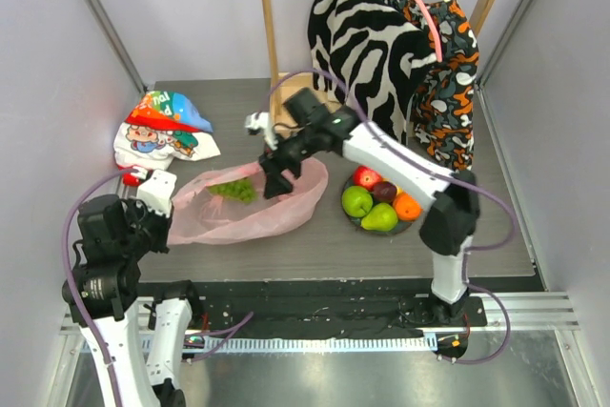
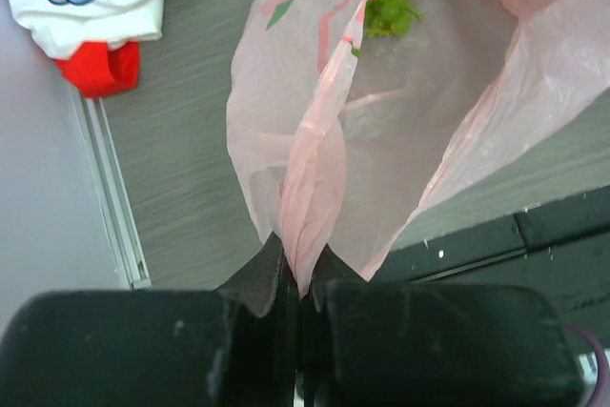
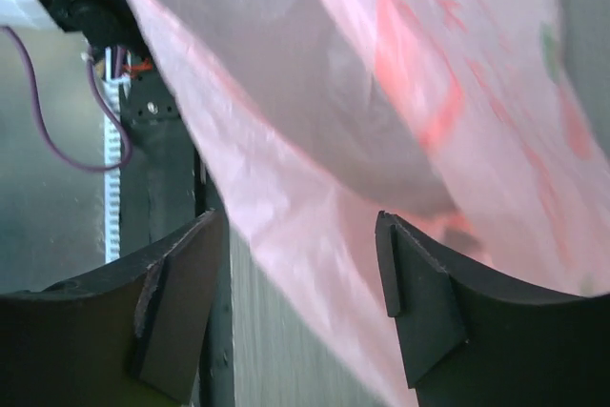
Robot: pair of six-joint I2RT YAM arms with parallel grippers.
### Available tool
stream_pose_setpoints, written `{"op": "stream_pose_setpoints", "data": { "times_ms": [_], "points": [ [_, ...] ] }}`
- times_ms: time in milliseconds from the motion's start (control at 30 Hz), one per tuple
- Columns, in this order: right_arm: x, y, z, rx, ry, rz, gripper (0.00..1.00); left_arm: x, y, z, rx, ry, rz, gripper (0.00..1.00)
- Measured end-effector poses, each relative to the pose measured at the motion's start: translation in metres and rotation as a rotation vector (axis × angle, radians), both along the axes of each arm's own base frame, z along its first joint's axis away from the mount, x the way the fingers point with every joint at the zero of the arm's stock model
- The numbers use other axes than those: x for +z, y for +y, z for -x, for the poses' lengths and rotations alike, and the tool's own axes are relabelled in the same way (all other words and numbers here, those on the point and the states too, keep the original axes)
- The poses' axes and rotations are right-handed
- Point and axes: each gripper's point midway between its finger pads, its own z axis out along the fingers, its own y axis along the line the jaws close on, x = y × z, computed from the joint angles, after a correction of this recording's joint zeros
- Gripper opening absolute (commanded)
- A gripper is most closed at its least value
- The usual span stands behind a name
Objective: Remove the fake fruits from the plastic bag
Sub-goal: Take out the fake fruit from the plastic bag.
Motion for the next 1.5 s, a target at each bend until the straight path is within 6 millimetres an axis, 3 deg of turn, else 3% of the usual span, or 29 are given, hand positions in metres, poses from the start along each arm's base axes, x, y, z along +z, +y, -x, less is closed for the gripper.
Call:
{"op": "stream_pose_setpoints", "data": {
  "times_ms": [133, 200, 300, 400, 633, 800, 900, 933, 1000, 1100, 1367, 1500],
  "points": [
    [-0.050, 0.056, 0.006, 0.012, 0.076, 0.047, 0.71, -0.007, -0.002, 0.009, -0.023, 0.047, -0.006, 0.00],
    [-0.075, 0.079, 0.002, -0.020, 0.090, 0.077, 0.76, -0.009, -0.004, 0.012, -0.030, 0.058, -0.002, 0.00],
    [-0.105, 0.099, -0.010, -0.098, 0.090, 0.123, 0.84, -0.010, -0.006, 0.015, -0.037, 0.062, 0.005, 0.00],
    [-0.124, 0.110, -0.036, -0.210, 0.057, 0.150, 0.87, -0.008, -0.011, 0.020, -0.054, 0.045, 0.015, 0.00],
    [-0.136, 0.128, -0.085, -0.359, -0.022, 0.127, 0.87, -0.006, -0.018, 0.024, -0.082, 0.028, 0.034, 0.00],
    [-0.161, 0.144, -0.095, -0.370, -0.034, 0.121, 0.83, -0.006, -0.020, 0.024, -0.091, 0.031, 0.045, 0.00],
    [-0.186, 0.153, -0.090, -0.352, -0.029, 0.141, 0.76, -0.006, -0.020, 0.023, -0.089, 0.037, 0.049, 0.00],
    [-0.194, 0.155, -0.088, -0.345, -0.025, 0.151, 0.67, -0.006, -0.020, 0.023, -0.088, 0.040, 0.050, 0.00],
    [-0.194, 0.163, -0.087, -0.327, -0.041, 0.131, 0.51, -0.007, -0.020, 0.022, -0.086, 0.043, 0.052, 0.00],
    [-0.191, 0.167, -0.082, -0.297, -0.055, 0.121, 0.35, -0.007, -0.019, 0.023, -0.081, 0.045, 0.052, 0.00],
    [-0.191, 0.156, -0.076, -0.244, -0.092, 0.160, 0.16, -0.008, -0.014, 0.023, -0.034, 0.055, 0.050, 0.00],
    [-0.164, 0.136, -0.065, -0.220, -0.085, 0.168, 0.08, -0.011, -0.008, 0.017, -0.004, 0.051, 0.043, 0.00]
  ]
}}
